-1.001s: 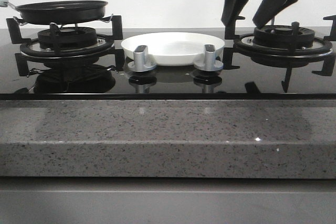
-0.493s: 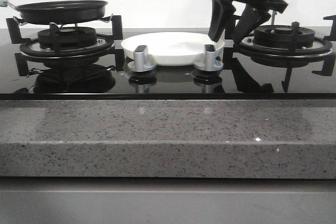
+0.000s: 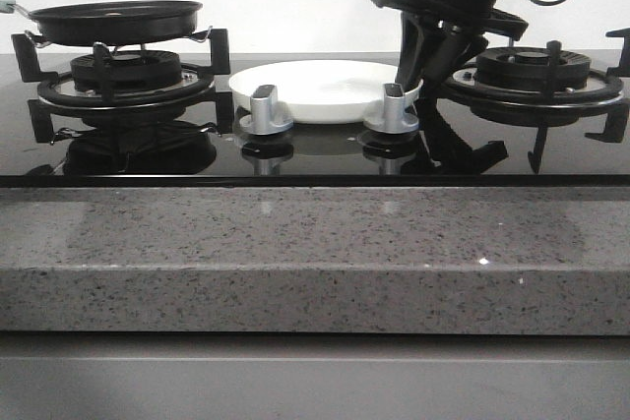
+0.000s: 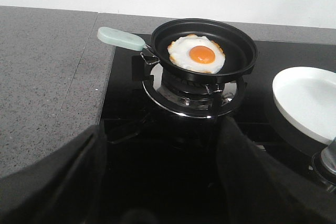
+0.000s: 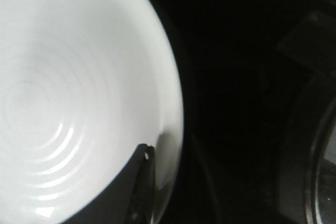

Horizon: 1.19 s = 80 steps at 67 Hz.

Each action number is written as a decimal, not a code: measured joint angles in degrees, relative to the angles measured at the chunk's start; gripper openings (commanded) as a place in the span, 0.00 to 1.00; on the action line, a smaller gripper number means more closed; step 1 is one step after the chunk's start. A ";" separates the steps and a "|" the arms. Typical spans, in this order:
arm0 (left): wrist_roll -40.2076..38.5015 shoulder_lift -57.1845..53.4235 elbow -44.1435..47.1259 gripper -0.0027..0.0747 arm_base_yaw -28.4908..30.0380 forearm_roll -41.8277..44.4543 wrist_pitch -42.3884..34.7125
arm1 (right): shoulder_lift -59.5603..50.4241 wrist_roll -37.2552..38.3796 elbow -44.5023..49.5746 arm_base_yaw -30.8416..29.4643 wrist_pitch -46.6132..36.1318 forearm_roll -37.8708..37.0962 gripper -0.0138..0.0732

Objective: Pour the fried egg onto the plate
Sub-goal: 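Lower the right gripper to the rim of the white plate, then grasp the plate rim with the right gripper and lift it up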

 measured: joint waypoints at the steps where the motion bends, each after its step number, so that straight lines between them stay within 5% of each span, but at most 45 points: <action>1: 0.00 0.00 0.00 0.63 0.00 0.00 0.00 | 0.00 0.00 0.00 0.00 -0.01 -0.02 0.26; 17: 0.00 0.00 0.00 0.63 0.00 0.00 0.00 | 0.13 0.91 -0.12 0.00 -1.65 1.15 0.08; 57: 0.00 0.00 0.00 0.63 0.00 0.00 0.00 | -6.77 1.01 -3.56 0.00 -5.02 3.61 0.08; 80: 0.00 0.00 0.00 0.63 0.00 0.10 0.00 | -22.98 -1.35 18.22 3.61 -8.93 4.13 0.08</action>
